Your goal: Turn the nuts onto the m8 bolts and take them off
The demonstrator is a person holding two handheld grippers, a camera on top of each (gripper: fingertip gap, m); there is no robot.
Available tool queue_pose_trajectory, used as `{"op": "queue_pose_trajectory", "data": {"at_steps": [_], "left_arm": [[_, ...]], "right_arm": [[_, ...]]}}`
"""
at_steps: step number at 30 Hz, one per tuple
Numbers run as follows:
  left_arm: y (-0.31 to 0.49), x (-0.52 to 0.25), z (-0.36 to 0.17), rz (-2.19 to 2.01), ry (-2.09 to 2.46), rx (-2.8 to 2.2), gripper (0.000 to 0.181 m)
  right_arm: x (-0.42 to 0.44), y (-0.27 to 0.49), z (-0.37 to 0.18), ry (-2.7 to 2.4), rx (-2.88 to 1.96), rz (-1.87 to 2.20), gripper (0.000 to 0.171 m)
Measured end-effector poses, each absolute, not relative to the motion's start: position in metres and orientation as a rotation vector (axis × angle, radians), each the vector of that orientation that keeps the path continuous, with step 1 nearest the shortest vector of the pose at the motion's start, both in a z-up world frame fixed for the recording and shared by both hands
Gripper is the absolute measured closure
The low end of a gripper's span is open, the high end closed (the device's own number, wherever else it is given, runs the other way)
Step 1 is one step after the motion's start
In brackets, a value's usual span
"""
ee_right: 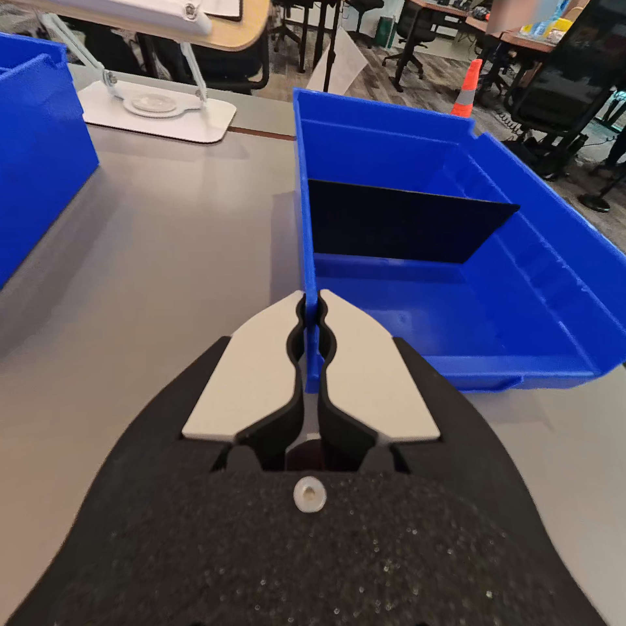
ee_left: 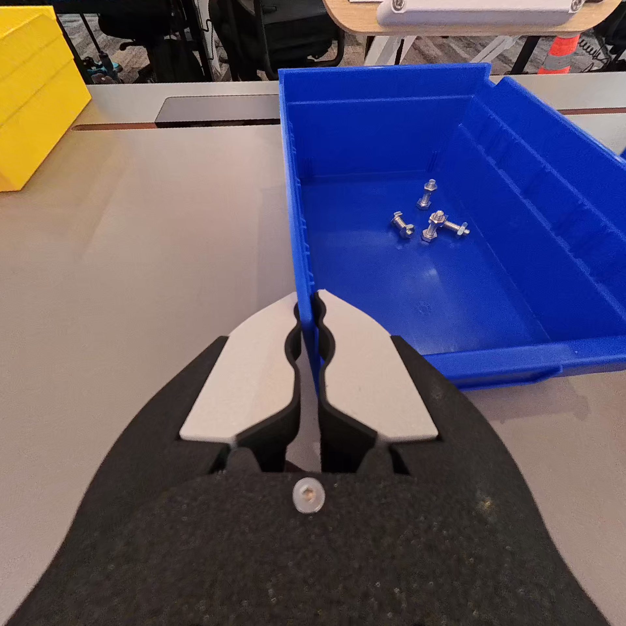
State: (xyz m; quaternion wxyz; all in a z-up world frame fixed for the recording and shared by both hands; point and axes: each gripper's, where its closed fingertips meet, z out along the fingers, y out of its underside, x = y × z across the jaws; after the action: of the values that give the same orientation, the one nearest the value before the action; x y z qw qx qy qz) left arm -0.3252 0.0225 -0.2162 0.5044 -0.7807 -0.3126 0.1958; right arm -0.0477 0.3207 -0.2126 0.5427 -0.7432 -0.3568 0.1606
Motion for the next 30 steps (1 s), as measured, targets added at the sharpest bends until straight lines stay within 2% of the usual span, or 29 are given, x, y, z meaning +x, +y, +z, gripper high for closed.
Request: {"op": "queue_pose_trajectory", "data": {"at_steps": [12,15,18,20,22,23,26,28,30], "left_arm": [[0.023,-0.326,-0.216,0.443,-0.762,-1.875,0.178],[0.023,-0.325,-0.217,0.448,-0.75,-1.876,0.178],[0.023,-0.325,-0.217,0.444,-0.748,-1.881,0.178],[0.023,-0.325,-0.216,0.443,-0.747,-1.879,0.178],[0.023,-0.326,-0.217,0.448,-0.746,-1.879,0.178],[0.022,-0.326,-0.217,0.458,-0.742,-1.882,0.177],[0.022,-0.327,-0.217,0.465,-0.74,-1.891,0.177],[0.021,-0.327,-0.217,0.473,-0.728,-1.898,0.177],[0.022,-0.327,-0.217,0.471,-0.727,-1.901,0.177]], "right_arm": [[-0.033,0.329,-0.211,-0.91,-1.75,0.372,0.167],[-0.037,0.312,-0.187,-0.886,-1.674,0.37,0.135],[-0.093,0.252,-0.169,-0.992,-1.606,0.6,0.126],[-0.14,0.202,-0.175,-1.118,-1.606,0.793,0.123],[-0.172,0.174,-0.186,-1.216,-1.585,0.832,0.124],[-0.181,0.169,-0.183,-1.205,-1.553,0.841,0.149],[-0.199,0.164,-0.198,-1.274,-1.618,0.809,0.145],[-0.202,0.154,-0.195,-1.265,-1.621,0.88,0.135],[-0.202,0.156,-0.202,-1.243,-1.661,0.867,0.134]]}}
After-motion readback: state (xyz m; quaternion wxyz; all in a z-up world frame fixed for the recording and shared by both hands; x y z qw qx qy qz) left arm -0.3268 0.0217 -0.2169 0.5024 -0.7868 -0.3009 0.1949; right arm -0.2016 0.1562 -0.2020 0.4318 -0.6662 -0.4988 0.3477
